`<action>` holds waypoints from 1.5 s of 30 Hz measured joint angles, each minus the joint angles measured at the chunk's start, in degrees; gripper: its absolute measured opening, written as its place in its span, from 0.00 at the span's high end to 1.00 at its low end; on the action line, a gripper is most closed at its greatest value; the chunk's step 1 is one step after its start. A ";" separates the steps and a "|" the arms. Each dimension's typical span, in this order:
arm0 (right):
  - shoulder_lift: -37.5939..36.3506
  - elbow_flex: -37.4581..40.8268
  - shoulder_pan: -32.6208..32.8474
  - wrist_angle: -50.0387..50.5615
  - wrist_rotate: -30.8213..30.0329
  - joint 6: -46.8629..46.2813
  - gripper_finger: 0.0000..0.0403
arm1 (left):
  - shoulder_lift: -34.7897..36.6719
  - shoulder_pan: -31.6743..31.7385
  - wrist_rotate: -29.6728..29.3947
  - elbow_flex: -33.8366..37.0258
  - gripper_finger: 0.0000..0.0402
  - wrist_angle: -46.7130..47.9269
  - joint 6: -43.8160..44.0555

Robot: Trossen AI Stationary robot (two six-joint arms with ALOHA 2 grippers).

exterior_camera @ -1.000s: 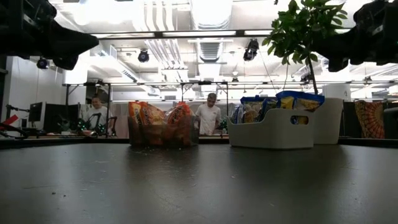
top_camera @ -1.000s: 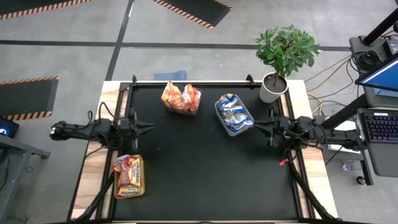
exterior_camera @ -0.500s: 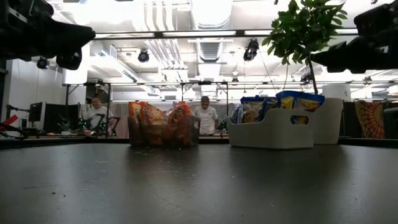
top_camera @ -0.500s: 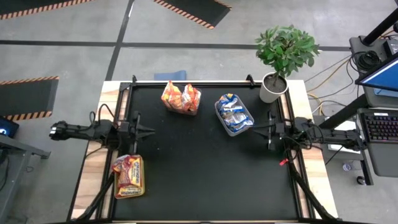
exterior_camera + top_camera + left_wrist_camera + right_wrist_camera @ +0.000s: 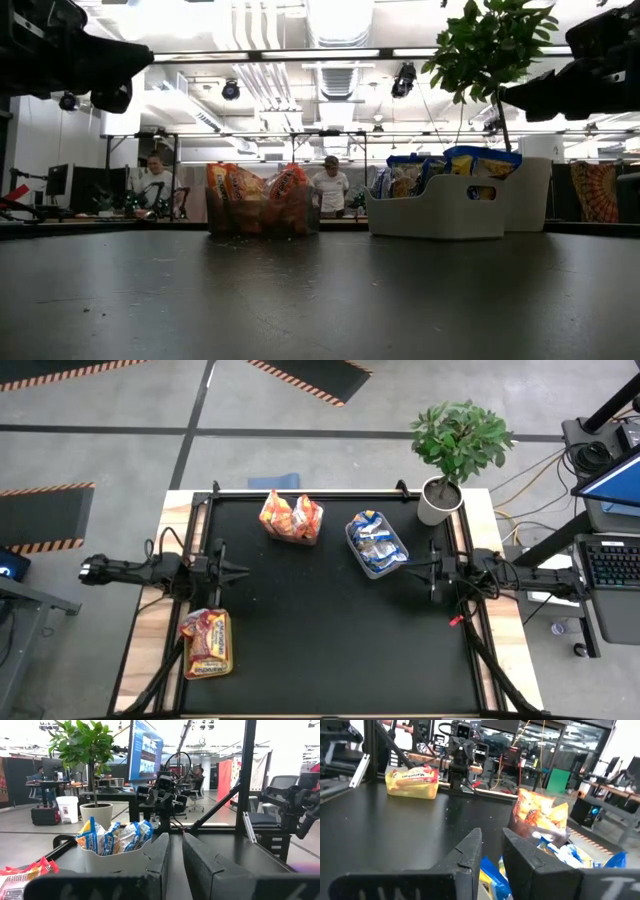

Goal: Sort Maruchan noodles
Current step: Return to Home Position

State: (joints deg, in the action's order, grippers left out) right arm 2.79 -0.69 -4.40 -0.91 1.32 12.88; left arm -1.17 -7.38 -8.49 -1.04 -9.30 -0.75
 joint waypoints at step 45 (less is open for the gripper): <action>0.00 0.02 0.00 0.17 0.00 -4.32 0.81 | 0.00 0.00 0.00 0.00 0.91 0.05 0.01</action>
State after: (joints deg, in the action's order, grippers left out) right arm 2.79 -0.67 -4.41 -0.73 1.32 8.56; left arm -1.17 -7.38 -8.49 -1.04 -9.25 -0.74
